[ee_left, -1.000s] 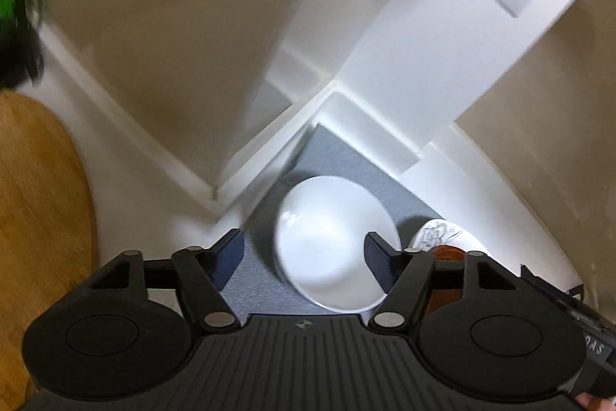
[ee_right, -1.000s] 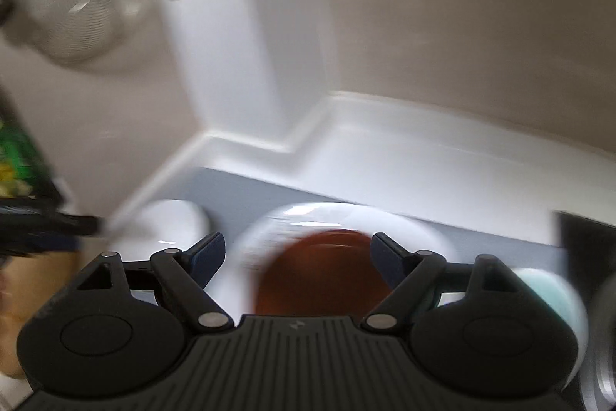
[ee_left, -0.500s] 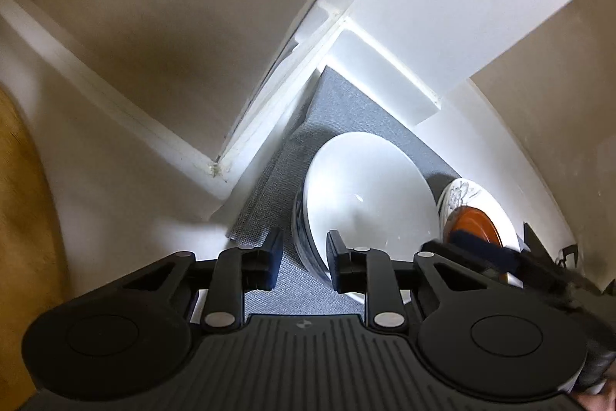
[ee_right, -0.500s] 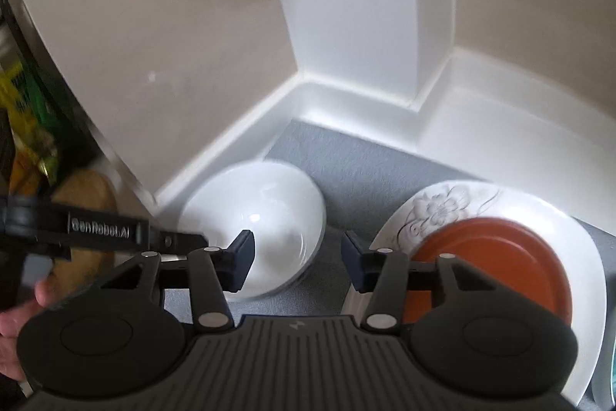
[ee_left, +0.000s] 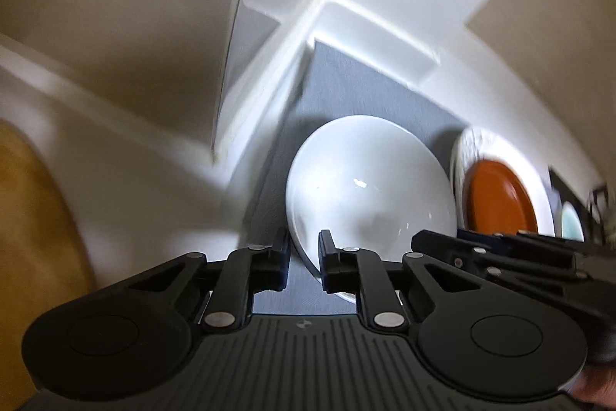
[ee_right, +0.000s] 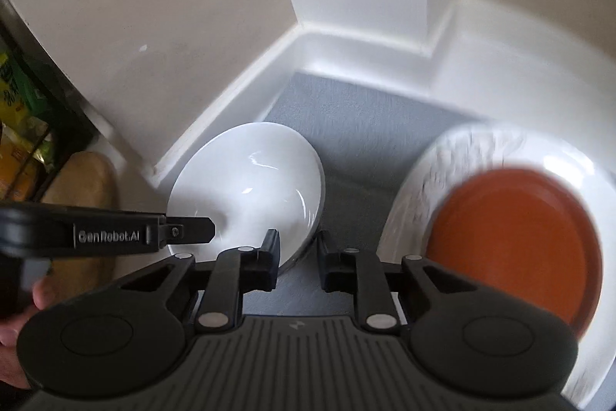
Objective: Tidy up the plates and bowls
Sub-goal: 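Grasp the rim of the plain white bowl with both tools, then carry the white bowl over the pale blue bowl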
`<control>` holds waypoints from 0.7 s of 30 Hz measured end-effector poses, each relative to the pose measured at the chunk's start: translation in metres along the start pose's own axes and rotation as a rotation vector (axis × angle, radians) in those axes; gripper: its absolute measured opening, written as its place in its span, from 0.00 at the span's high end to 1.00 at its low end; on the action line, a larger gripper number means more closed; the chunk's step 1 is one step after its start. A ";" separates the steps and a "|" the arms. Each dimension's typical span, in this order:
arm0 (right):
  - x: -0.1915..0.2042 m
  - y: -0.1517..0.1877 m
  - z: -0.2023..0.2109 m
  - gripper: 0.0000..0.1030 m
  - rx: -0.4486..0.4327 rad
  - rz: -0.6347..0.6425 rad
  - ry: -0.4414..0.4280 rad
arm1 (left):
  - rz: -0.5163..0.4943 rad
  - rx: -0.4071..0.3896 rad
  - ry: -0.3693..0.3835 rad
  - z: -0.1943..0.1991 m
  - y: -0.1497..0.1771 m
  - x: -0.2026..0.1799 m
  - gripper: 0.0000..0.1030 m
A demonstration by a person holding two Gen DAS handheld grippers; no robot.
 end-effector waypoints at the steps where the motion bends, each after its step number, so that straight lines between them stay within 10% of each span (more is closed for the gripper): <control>1: 0.005 0.006 0.000 0.79 0.021 0.013 -0.001 | -0.013 0.007 -0.005 0.003 0.006 0.002 0.83; 9: 0.016 0.017 -0.002 0.77 0.047 0.032 0.005 | 0.054 0.056 0.023 0.001 0.015 0.020 0.76; 14: 0.011 0.012 -0.011 0.52 0.023 0.016 0.020 | 0.049 0.076 0.001 -0.005 0.015 0.027 0.66; 18: 0.008 0.012 -0.013 0.84 0.003 -0.036 0.004 | 0.050 0.094 0.020 -0.004 0.014 0.023 0.86; 21: 0.018 0.013 -0.004 0.83 -0.021 0.010 -0.024 | -0.013 0.038 -0.067 0.014 0.012 0.014 0.86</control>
Point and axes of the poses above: each gripper's, at about its wrist camera, not at the fingertips, and z roughly against the way its jaws point, x to its left, y to its underside, the point moved 6 cm from there along -z, roughly the way its jaws point, and after that the axes turned 14 degrees about -y, right-handed, at the moved point
